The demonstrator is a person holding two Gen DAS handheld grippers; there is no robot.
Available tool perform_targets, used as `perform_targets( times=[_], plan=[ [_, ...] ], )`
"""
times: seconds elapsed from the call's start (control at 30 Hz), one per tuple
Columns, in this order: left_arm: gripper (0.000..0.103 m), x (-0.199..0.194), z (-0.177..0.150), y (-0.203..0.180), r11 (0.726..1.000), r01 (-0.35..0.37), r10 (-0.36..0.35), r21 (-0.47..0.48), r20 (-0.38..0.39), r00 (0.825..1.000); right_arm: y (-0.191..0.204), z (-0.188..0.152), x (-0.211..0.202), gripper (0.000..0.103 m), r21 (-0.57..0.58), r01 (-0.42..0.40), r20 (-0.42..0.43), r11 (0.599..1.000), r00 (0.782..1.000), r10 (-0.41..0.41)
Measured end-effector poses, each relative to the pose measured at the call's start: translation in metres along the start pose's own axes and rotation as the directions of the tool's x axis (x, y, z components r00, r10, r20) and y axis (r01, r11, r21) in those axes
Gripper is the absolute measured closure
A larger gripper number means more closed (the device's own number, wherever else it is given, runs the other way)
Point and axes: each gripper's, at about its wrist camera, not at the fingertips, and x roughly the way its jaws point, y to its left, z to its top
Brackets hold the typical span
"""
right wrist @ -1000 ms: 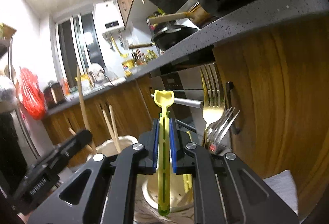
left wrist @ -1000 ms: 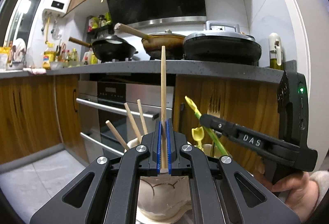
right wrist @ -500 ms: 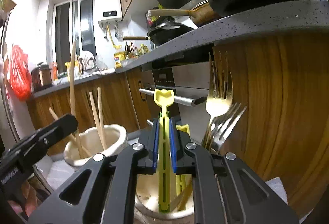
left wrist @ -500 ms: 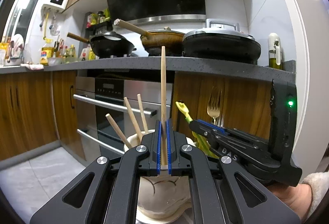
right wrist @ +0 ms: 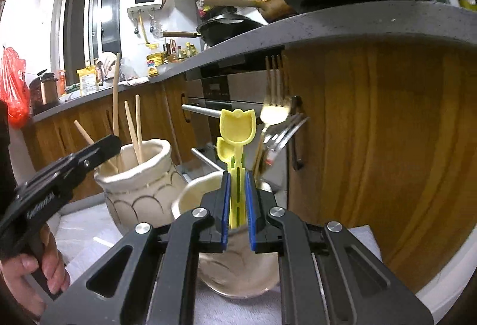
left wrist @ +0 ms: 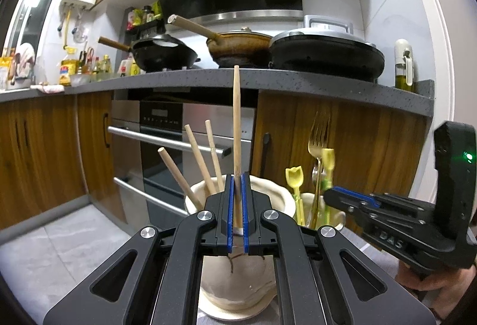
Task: Organize utensils
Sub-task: 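Open left tool into tall cup while right tool releases spoon into short cup, then move both tools back down toward the remaining utensils on the cloth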
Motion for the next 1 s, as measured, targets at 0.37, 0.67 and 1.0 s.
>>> perform_targets(
  times=[0.37,0.67,1.0],
  plan=[
    [0.094,0.000,-0.003,-0.003,1.000,0.008,-0.008,0.011,-0.012,1.000,-0.014,-0.002,-0.001,0.093,0.054,0.008,-0.029,0.999,1.000,-0.007],
    [0.086,-0.003,-0.002,-0.006,1.000,0.014,-0.014,0.020,0.008,1.000,-0.016,-0.002,0.002,0.091,0.064,0.029,-0.025,0.998,0.999,-0.027],
    [0.031,-0.016,0.000,-0.008,0.999,-0.040,0.040,-0.004,0.066,0.997,-0.026,0.001,-0.008,0.034,0.132,0.055,0.017,0.990,0.998,-0.058]
  ],
)
